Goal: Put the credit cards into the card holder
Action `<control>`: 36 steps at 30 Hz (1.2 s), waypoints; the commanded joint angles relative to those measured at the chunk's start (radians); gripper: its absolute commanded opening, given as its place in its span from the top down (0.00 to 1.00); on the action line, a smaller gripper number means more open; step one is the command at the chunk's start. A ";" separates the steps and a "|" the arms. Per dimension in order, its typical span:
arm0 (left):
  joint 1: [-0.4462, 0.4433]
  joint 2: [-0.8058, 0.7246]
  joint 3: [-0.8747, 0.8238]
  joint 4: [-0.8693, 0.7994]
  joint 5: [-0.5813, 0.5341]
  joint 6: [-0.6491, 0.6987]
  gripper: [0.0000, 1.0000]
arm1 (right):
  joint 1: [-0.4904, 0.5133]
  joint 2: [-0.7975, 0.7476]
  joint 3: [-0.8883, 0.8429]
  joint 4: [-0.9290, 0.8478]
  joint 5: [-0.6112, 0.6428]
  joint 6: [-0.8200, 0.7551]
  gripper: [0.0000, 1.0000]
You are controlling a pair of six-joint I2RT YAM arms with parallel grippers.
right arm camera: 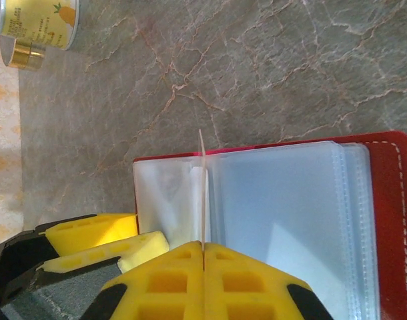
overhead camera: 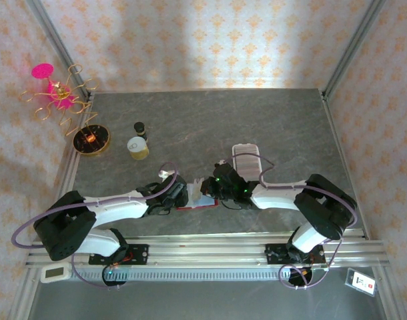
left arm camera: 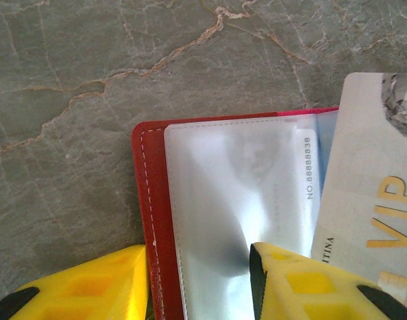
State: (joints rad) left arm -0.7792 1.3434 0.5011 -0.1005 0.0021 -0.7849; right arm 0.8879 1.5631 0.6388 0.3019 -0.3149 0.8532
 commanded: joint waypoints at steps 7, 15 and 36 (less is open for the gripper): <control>-0.008 -0.006 -0.030 0.023 0.055 -0.023 0.59 | 0.010 0.015 -0.059 0.066 -0.060 0.030 1.00; -0.008 0.000 -0.066 0.106 0.088 -0.054 0.60 | 0.016 0.042 -0.071 0.064 -0.125 0.019 1.00; -0.008 -0.013 -0.136 0.234 0.149 -0.107 0.66 | 0.017 0.078 -0.020 0.048 -0.116 0.006 1.00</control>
State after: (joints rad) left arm -0.7757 1.3018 0.3935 0.0723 -0.0048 -0.8639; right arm 0.8925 1.6196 0.5922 0.3645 -0.4274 0.8677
